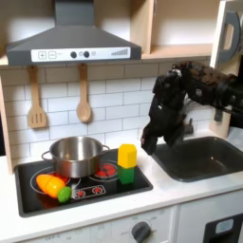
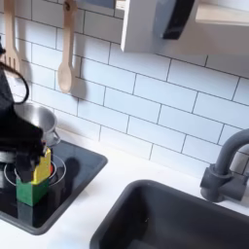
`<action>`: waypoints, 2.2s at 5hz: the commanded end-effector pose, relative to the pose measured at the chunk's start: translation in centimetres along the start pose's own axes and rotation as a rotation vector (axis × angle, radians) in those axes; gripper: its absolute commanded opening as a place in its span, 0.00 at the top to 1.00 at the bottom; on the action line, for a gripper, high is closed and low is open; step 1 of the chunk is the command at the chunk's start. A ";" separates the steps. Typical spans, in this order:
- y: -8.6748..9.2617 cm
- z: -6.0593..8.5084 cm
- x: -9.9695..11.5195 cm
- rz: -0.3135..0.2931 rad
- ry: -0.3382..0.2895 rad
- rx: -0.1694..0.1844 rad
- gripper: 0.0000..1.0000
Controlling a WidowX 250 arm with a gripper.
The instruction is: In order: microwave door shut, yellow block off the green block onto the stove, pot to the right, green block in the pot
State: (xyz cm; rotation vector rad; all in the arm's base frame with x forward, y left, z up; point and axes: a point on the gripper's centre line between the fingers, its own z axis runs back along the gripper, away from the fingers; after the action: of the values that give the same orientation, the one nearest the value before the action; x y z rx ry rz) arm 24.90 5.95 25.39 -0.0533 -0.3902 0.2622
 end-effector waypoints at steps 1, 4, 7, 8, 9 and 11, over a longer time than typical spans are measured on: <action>-0.3 0.3 2.2 0.017 -0.050 -0.015 0.12; -0.4 0.3 6.0 0.042 -0.106 -0.054 0.53; 0.2 0.8 7.7 0.047 -0.222 -0.121 1.00; 0.3 0.9 8.6 0.044 -0.271 -0.129 1.00; 0.8 0.9 9.3 0.047 -0.329 -0.135 1.00; 1.0 1.2 10.1 0.045 -0.398 -0.160 1.00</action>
State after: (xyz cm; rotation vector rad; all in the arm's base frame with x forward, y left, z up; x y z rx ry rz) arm 33.19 9.76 30.13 -0.1679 -0.8039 0.2914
